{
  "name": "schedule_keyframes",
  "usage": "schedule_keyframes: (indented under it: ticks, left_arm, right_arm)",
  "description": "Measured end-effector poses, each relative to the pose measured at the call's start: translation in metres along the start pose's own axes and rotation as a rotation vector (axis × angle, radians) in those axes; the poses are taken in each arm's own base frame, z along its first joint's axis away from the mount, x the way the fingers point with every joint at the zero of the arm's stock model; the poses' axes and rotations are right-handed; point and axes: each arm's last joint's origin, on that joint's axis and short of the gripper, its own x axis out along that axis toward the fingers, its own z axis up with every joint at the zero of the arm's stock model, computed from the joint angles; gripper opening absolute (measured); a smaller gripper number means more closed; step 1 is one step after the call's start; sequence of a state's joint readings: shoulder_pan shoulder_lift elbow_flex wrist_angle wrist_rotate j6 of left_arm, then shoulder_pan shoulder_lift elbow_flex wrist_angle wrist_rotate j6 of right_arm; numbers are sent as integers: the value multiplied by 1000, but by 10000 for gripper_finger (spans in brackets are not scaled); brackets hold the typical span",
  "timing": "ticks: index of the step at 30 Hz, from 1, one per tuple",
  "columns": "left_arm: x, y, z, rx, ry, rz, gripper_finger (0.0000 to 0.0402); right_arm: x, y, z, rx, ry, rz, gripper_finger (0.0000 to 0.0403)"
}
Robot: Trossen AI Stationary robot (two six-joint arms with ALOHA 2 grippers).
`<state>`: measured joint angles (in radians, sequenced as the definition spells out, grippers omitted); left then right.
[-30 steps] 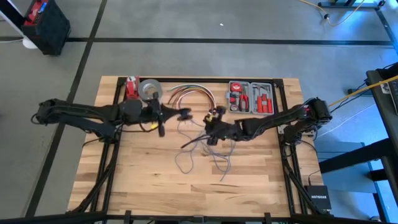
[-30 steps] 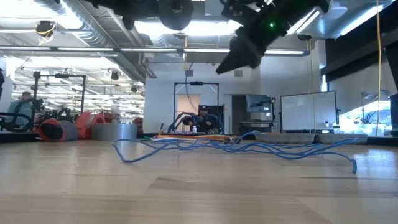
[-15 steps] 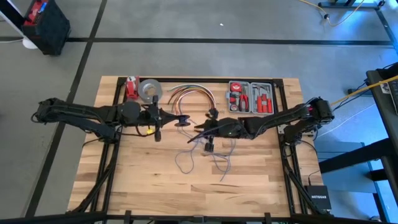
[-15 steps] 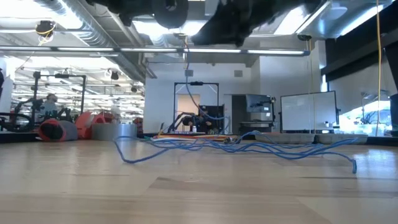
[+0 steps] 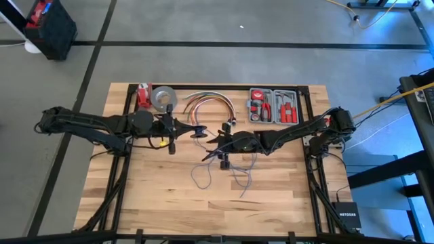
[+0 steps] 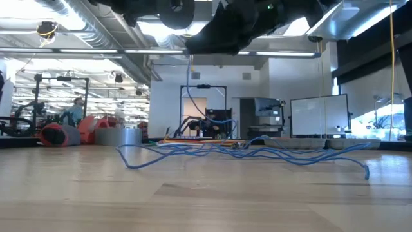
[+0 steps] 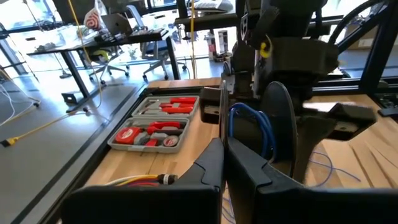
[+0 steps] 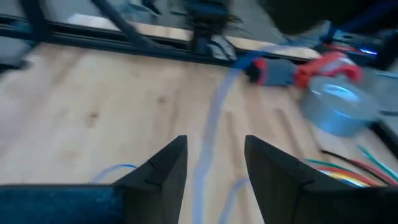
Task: Coil cords
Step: Uncoil the blue wire from the black spool
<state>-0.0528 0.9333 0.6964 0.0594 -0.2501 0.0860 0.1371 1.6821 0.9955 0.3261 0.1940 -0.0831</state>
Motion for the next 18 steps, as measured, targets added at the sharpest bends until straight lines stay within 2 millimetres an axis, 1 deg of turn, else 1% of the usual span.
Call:
schedule_keyframes:
  ticks: [5,7,11,14,16,18]
  left_arm:
    - [0,0,-1,-1,6,-1,1]
    - [0,0,-1,3,6,0,1]
    - [0,0,-1,4,6,-1,1]
    - [0,0,-1,2,6,-1,1]
    - [0,0,-1,2,6,0,1]
    - [0,0,-1,2,5,0,1]
  right_arm:
    - [0,4,-3,-5,21,119,165]
    - [0,4,-2,-5,19,117,165]
    - [1,2,-4,-7,28,55,160]
    - [1,2,-4,-6,27,50,131]
    - [1,2,-3,-5,19,47,98]
    - [1,2,-2,-3,7,45,57]
